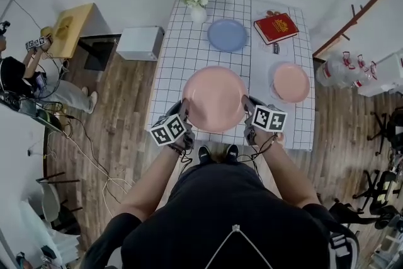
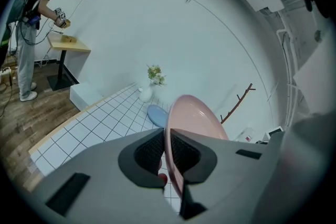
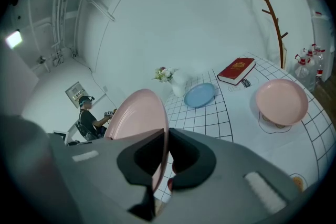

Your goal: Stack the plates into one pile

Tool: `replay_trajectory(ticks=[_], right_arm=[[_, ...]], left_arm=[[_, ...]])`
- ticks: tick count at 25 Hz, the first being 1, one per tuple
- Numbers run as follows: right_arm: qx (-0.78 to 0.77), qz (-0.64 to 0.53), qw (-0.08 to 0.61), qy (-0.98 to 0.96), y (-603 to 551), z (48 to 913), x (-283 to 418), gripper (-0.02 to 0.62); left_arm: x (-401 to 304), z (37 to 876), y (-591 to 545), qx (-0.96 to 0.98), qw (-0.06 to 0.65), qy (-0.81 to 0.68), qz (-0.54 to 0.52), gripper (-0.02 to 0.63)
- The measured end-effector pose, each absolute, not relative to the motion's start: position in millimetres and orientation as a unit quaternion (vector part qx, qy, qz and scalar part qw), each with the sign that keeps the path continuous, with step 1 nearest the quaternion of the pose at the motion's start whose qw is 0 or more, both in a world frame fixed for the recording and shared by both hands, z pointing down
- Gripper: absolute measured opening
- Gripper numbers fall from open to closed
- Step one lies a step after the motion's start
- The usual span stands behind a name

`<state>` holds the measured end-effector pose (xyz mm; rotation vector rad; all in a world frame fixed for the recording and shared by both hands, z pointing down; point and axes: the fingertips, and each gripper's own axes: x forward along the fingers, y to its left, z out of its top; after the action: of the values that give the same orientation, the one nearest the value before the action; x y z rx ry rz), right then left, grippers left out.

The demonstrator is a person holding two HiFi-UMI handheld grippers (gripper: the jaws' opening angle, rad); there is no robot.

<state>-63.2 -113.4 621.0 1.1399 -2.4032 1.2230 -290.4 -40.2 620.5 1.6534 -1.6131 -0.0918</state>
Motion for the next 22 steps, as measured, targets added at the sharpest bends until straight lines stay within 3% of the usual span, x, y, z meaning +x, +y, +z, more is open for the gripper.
replay_trajectory(ticks=[22], right_arm=[[0.382, 0.38, 0.052, -0.841, -115, 536, -83, 0.018]], left_arm=[[-311, 536, -44, 0.676, 0.347, -0.646, -0.079, 0.015]])
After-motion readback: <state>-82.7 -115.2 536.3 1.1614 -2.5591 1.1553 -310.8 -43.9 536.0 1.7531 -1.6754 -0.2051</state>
